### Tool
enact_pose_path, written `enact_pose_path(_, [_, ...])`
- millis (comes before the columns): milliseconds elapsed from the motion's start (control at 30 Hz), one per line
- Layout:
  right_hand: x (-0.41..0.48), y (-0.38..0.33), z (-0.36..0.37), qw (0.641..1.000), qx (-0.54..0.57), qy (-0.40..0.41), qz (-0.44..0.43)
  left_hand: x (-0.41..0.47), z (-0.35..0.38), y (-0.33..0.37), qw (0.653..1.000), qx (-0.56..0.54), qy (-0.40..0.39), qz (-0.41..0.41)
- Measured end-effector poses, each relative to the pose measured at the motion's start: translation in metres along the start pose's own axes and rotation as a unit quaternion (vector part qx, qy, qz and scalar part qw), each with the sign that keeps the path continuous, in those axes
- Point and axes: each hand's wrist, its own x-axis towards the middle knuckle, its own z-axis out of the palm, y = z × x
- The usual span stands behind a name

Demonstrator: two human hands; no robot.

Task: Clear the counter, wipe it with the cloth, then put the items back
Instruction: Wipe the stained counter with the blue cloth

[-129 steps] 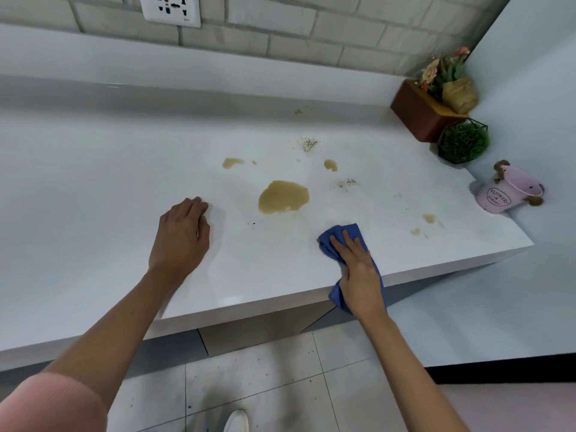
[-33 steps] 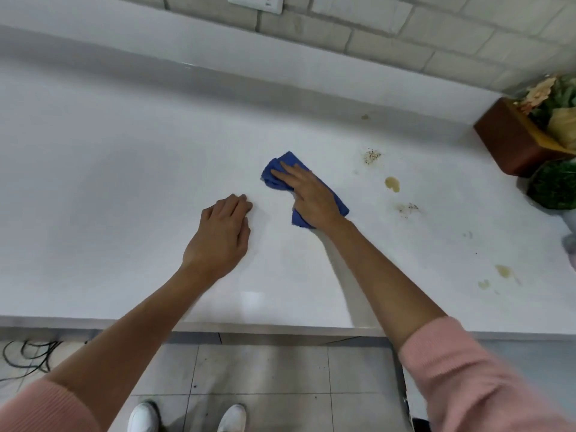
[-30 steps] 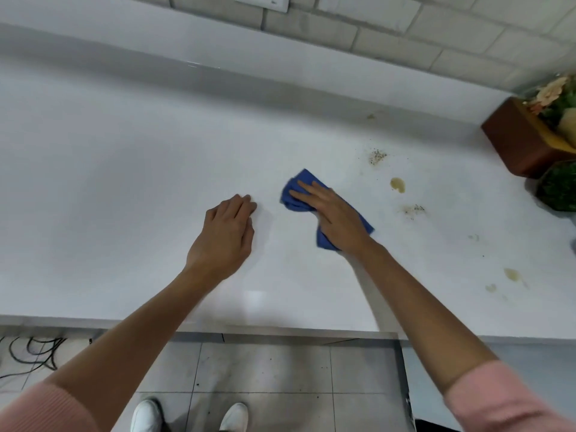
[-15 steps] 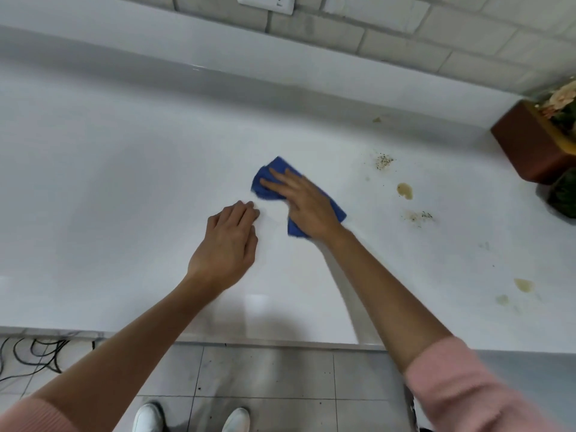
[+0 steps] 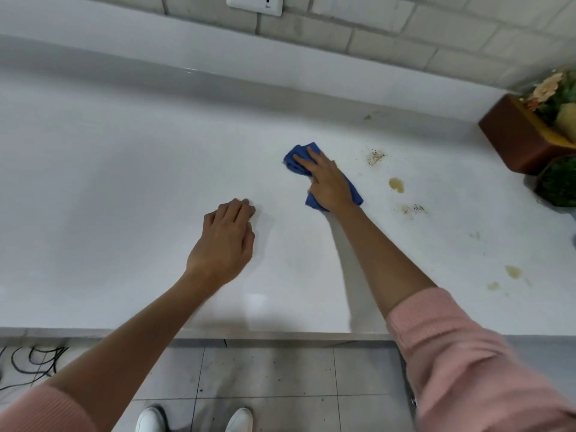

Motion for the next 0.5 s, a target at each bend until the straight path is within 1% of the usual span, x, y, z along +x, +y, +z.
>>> enact_pose_path(133, [-0.04, -0.024, 0.008, 0.994, 0.045, -0.036, -0.094, 0.001, 0.0, -0.001, 1.0, -0.013, 0.011, 0.001])
enact_pose_path(200, [-0.065, -0.029, 0.008, 0.991, 0.048, -0.044, -0.119, 0.001, -0.001, -0.001, 1.0, -0.025, 0.018, 0.002])
enact_pose_path(500, [-0.154, -0.037, -0.003, 0.985, 0.096, -0.069, -0.124, 0.0, 0.001, -0.003, 0.998, -0.047, 0.031, 0.004])
